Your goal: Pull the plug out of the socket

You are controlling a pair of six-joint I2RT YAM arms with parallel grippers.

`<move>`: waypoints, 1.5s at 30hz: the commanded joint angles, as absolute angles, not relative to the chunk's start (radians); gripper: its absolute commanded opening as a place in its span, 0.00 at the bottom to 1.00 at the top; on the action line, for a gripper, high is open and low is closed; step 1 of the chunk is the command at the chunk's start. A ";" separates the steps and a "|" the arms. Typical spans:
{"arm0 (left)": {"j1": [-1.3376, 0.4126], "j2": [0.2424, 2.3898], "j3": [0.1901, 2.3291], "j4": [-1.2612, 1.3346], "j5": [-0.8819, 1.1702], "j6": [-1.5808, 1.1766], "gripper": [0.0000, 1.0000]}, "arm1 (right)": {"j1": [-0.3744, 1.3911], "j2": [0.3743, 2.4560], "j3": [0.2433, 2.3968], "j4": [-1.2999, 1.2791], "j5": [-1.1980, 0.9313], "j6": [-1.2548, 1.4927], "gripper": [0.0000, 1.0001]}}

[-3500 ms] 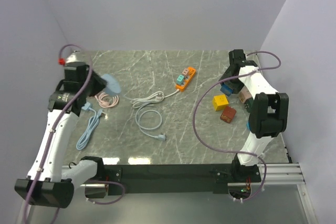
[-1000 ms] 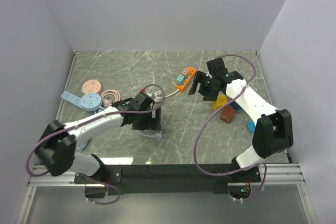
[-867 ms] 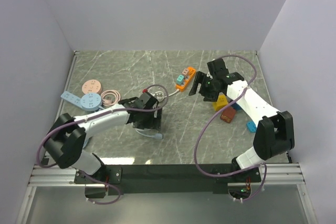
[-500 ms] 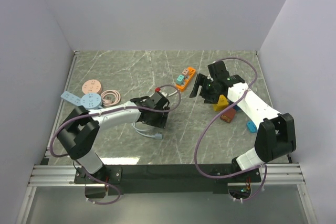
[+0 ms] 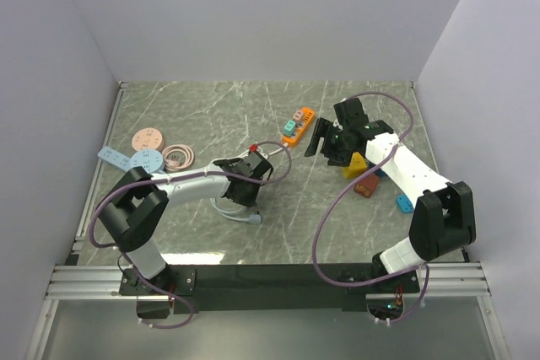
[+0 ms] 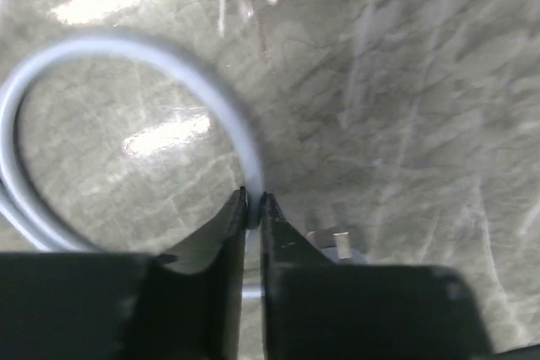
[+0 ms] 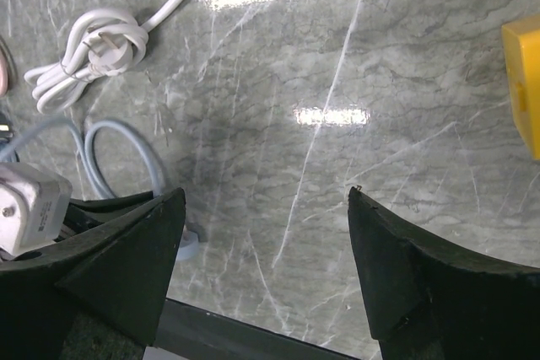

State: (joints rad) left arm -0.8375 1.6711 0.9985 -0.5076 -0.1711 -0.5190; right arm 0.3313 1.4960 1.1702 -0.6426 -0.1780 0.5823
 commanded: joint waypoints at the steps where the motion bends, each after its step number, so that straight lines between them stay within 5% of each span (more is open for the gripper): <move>1: -0.841 1.645 0.980 -0.525 -0.213 -0.532 0.07 | 0.327 1.471 1.186 -0.621 -0.176 0.578 0.84; 9: -0.831 1.476 1.078 -0.788 -0.464 -0.666 0.01 | 0.319 1.473 1.190 -0.618 -0.190 0.578 0.83; 21: -0.126 1.158 1.083 -0.905 -0.466 -0.637 0.01 | 0.318 1.508 1.207 -0.600 -0.233 0.574 0.82; 31: 0.057 1.250 1.094 -0.815 -0.391 -0.543 0.01 | 0.318 1.569 1.272 -0.604 -0.235 0.572 0.83; 34: 0.071 1.269 1.049 -0.808 -0.385 -0.554 0.34 | 0.318 1.604 1.319 -0.627 -0.192 0.578 0.86; 35: 0.071 1.266 1.031 -0.807 -0.377 -0.558 0.54 | 0.318 1.611 1.331 -0.633 -0.177 0.587 0.87; 38: 0.071 1.214 1.003 -0.772 -0.298 -0.540 0.78 | 0.316 1.628 1.371 -0.647 -0.135 0.609 0.90; 42: 0.031 1.131 1.011 -0.715 -0.128 -0.436 0.97 | 0.310 1.641 1.423 -0.660 -0.112 0.626 0.92; 45: -0.067 1.140 1.052 -0.706 -0.084 -0.405 0.97 | 0.307 1.644 1.451 -0.675 -0.092 0.635 0.93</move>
State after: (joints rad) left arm 0.0158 1.1595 0.9977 -0.7708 -0.1875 -0.4793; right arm 0.3183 1.6390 1.3937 -0.6601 -0.1383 0.6136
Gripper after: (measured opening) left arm 0.971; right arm 0.923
